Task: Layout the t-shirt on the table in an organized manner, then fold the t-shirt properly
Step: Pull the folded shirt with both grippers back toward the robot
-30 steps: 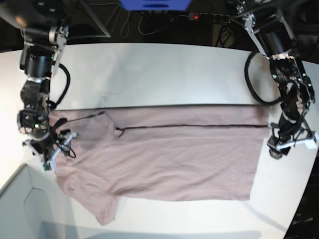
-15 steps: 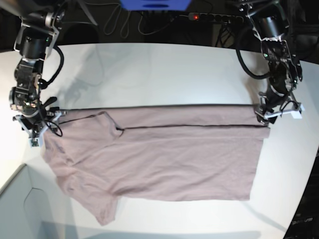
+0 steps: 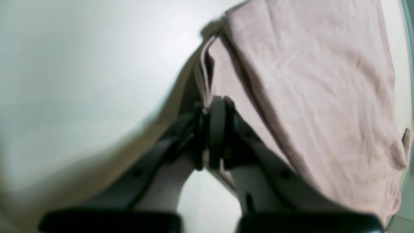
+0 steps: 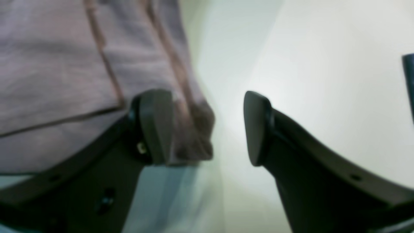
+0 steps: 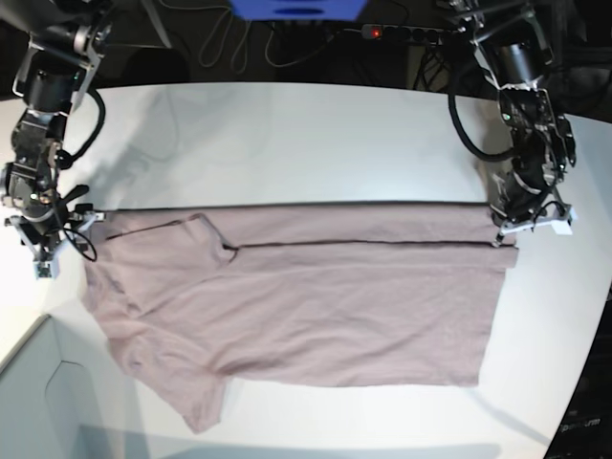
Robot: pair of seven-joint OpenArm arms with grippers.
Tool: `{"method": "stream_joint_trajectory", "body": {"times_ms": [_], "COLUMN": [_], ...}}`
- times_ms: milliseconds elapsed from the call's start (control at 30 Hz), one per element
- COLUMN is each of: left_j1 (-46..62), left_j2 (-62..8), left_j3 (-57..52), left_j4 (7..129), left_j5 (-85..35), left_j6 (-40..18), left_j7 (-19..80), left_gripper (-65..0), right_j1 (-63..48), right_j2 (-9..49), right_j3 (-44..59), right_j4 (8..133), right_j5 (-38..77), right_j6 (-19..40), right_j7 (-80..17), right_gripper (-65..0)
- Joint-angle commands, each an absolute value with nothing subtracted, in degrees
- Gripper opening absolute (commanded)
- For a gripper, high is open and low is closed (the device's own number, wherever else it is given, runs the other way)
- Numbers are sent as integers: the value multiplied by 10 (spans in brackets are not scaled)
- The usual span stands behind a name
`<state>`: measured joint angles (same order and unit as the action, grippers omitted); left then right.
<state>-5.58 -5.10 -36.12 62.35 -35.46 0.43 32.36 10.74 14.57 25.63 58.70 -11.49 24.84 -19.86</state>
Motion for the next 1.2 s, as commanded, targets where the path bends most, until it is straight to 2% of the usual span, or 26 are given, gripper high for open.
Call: {"method": "stream_joint_trajectory", "body": {"times_ms": [0,200,367,433,567,700,833,933,1067,1167], "left_j1": [-64,-64,-61,-61,-47,-26,-10,-11,-36,-62], "left_j2": [-59,-59,-60,-60,-68,-68,-68,-68,-68,-68], "left_j3": [-361,-363,-364,-364,-364,-364,-364,-364,-364,-364], "left_j4": [633,633,635,638,651,691,740,757,778,778], "left_j5": [-361,-358,-361,-361,-363,-363,-363,-364,-364,-364], "left_j6": [0,0,0,0,0,0,0,0,1,1], "left_j7": [316,316,318,320,320,320,321,321,321,321], "left_gripper": [-646,-650,-650,-650,-650,-650,-650,-650,-650,-650], "right_j1": [117,135,111,102,74,43,-14,-34,-15,21], "right_j2": [157,160,159,158,159,160,154,133,117,116], "right_j3": [258,261,258,257,259,262,262,278,298,298], "right_j4": [594,503,497,497,497,535,659,752,844,861], "right_j5": [-110,-110,-111,-111,-110,-109,-109,-109,-109,-112], "right_j6": [253,253,253,255,255,261,305,313,313,313], "right_j7": [-186,-186,-186,-186,-186,-181,-171,-172,-172,-172], "right_gripper": [-298,-300,-315,-381,-650,-650,-650,-650,-650,-650]}}
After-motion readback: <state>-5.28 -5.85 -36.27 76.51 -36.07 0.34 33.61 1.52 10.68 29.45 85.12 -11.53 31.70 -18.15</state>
